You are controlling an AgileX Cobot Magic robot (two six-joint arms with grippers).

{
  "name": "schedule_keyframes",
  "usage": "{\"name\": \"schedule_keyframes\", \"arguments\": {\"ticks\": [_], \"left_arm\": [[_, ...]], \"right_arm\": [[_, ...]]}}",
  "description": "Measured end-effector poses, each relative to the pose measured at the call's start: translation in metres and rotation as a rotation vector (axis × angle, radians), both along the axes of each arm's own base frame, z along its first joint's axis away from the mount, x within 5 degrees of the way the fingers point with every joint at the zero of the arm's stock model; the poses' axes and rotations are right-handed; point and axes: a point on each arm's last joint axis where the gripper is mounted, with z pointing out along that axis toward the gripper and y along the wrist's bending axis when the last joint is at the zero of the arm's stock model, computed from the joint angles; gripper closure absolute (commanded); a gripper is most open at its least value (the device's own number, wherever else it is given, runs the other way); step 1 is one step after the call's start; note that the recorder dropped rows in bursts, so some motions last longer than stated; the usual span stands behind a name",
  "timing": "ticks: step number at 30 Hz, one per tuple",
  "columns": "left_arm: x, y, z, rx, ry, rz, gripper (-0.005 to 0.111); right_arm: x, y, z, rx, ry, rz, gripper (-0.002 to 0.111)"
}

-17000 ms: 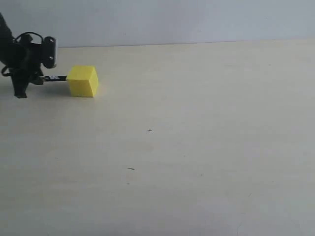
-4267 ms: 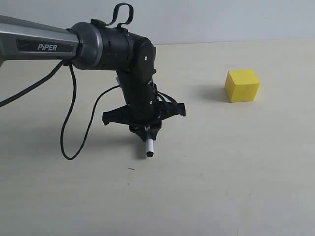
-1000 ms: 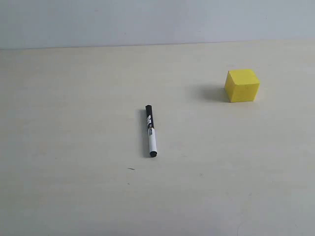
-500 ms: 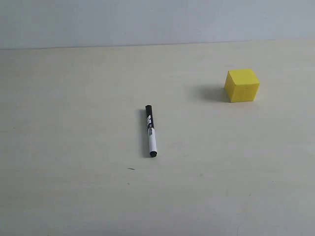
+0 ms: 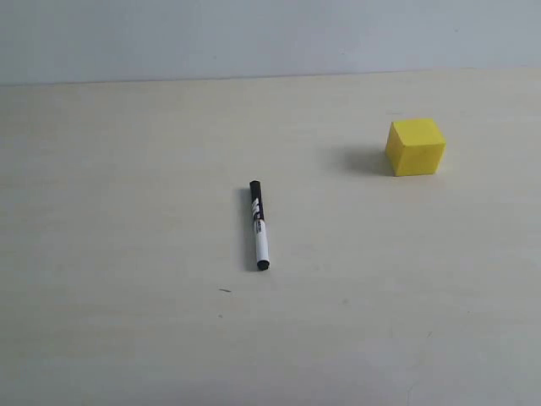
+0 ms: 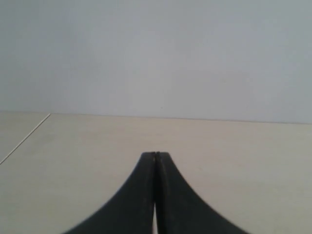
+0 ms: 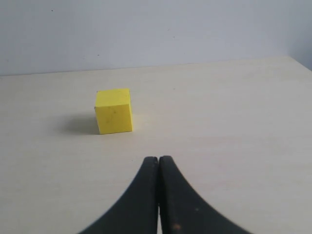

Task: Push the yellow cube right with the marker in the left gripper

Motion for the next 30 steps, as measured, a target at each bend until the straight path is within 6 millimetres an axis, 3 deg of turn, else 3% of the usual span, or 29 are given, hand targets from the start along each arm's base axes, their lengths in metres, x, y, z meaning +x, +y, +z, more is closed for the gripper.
{"name": "schedule_keyframes", "arguments": {"ticks": [10,30], "left_arm": [[0.012,-0.001,-0.050,0.009,0.047,-0.011,0.107],[0.011,0.000,-0.063,-0.013,0.172,0.000,0.107]], "right_arm": [[0.000,0.000,0.000,0.000,0.000,0.000,0.108],[0.000,0.000,0.000,0.000,0.000,0.000,0.108]]}}
